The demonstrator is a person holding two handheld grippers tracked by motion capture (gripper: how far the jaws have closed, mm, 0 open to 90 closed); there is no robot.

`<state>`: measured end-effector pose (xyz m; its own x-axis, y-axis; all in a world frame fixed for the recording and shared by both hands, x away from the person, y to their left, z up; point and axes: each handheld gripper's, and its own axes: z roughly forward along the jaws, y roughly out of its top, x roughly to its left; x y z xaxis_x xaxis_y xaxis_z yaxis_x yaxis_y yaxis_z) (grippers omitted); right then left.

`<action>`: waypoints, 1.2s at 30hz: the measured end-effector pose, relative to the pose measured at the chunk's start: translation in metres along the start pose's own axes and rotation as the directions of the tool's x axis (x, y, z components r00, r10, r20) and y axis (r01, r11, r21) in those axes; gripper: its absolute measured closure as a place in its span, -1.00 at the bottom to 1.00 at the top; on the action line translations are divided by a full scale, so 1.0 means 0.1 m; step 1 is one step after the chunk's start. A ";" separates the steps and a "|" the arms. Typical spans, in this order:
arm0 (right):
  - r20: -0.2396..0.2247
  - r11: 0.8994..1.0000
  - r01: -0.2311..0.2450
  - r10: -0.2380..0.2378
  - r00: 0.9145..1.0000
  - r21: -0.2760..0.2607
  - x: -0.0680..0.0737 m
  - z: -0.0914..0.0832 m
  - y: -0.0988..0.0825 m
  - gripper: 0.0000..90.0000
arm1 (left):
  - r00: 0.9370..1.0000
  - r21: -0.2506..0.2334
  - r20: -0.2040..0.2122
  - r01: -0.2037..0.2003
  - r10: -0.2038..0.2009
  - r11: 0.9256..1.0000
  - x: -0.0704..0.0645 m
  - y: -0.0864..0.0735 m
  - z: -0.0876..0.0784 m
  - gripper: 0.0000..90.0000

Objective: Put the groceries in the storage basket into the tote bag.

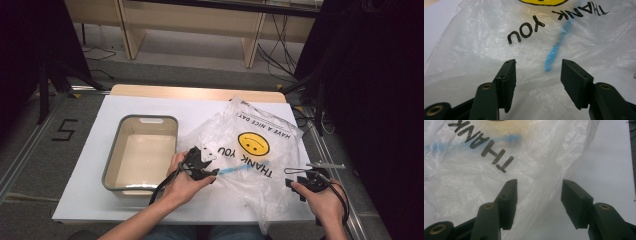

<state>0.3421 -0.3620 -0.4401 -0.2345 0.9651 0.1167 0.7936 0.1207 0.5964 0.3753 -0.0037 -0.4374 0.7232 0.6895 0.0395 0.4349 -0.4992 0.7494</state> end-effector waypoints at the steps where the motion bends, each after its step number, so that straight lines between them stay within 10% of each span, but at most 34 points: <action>1: -0.003 1.000 -0.015 0.015 1.000 0.004 0.00 0.01 0.00 0.06 | 1.000 -0.001 0.000 0.004 -0.004 1.000 0.00 0.00 -0.01 -0.03; 15: 0.014 0.995 -0.063 0.062 0.998 0.076 0.05 0.09 -0.06 0.15 | 1.000 -0.051 -0.009 -0.006 0.006 0.999 0.03 0.03 -0.11 -0.19; 36: 0.031 0.992 0.019 -0.023 0.999 0.127 -0.03 0.13 -0.08 1.00 | 0.999 -0.057 -0.035 0.029 -0.031 0.998 0.14 0.04 -0.15 -0.33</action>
<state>0.3438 -0.3628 -0.4549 -0.2350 0.9688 0.0781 0.8540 0.1675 0.4925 0.3793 0.0117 -0.4237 0.6904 0.7224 0.0396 0.4239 -0.4483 0.7870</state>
